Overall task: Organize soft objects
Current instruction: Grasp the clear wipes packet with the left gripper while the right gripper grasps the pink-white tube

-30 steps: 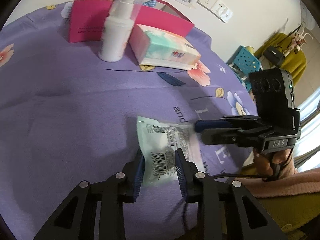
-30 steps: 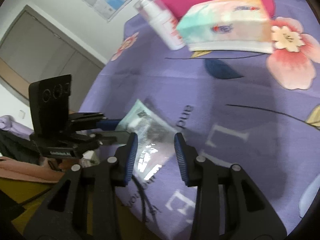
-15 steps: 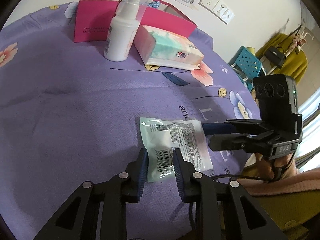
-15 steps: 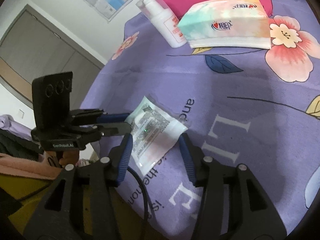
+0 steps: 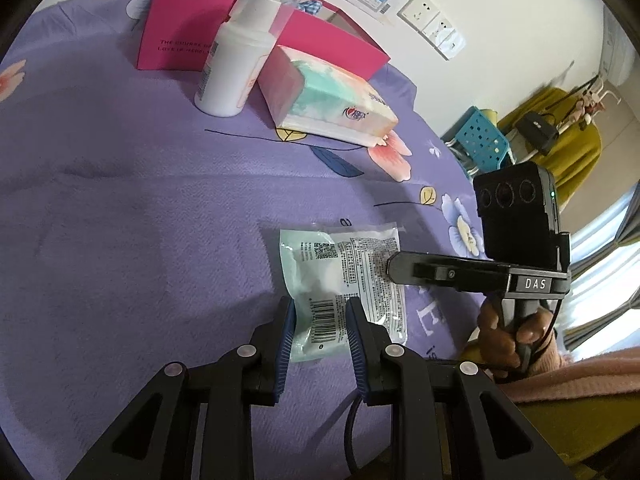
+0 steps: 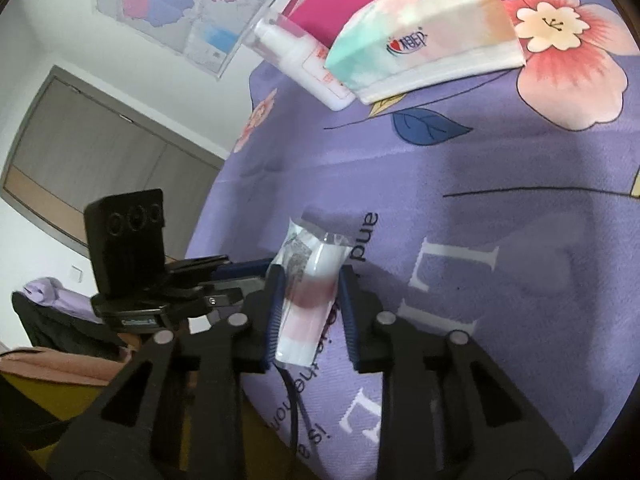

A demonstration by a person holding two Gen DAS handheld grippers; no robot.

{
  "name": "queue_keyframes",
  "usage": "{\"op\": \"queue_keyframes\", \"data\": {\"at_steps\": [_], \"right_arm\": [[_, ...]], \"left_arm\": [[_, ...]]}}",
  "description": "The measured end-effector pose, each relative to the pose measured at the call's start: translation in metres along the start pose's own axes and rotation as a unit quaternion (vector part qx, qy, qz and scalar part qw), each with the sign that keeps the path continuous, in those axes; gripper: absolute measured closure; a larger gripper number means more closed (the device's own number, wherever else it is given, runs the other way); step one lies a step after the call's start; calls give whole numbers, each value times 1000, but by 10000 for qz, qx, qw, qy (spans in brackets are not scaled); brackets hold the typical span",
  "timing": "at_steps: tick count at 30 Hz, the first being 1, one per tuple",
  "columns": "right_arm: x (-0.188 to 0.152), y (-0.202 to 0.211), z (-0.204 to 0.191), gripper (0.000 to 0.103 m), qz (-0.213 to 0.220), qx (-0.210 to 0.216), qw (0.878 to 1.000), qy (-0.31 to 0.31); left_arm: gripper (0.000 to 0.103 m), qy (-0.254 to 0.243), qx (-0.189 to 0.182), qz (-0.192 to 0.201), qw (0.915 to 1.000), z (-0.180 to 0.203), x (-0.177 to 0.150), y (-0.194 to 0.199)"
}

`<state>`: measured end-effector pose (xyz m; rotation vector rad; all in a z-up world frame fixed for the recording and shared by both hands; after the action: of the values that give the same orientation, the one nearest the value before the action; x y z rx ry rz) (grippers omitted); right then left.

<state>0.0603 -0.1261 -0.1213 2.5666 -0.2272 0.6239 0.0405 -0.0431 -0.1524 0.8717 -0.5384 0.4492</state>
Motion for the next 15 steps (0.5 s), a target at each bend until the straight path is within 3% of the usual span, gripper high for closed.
{"op": "queue_keyframes", "data": {"at_steps": [5, 15], "right_arm": [[5, 3, 0, 77, 82, 74, 9999, 90], [17, 7, -10, 80, 147, 123, 9974, 697]], "left_arm": [[74, 74, -51, 45, 9999, 0, 2, -2], [52, -62, -264, 87, 9996, 6, 13, -11]]}}
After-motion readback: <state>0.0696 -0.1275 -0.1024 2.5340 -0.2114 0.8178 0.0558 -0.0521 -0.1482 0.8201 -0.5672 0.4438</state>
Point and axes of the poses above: each gripper's, at about its wrist camera, not at the fingertips, and y roughly against the way its jaws point, z to its right, x to its top, the point moved 7 cm from there along -y, roughly the way its jaws point, and after that the axes turned 13 degrees about z, right-handed, at the moved point
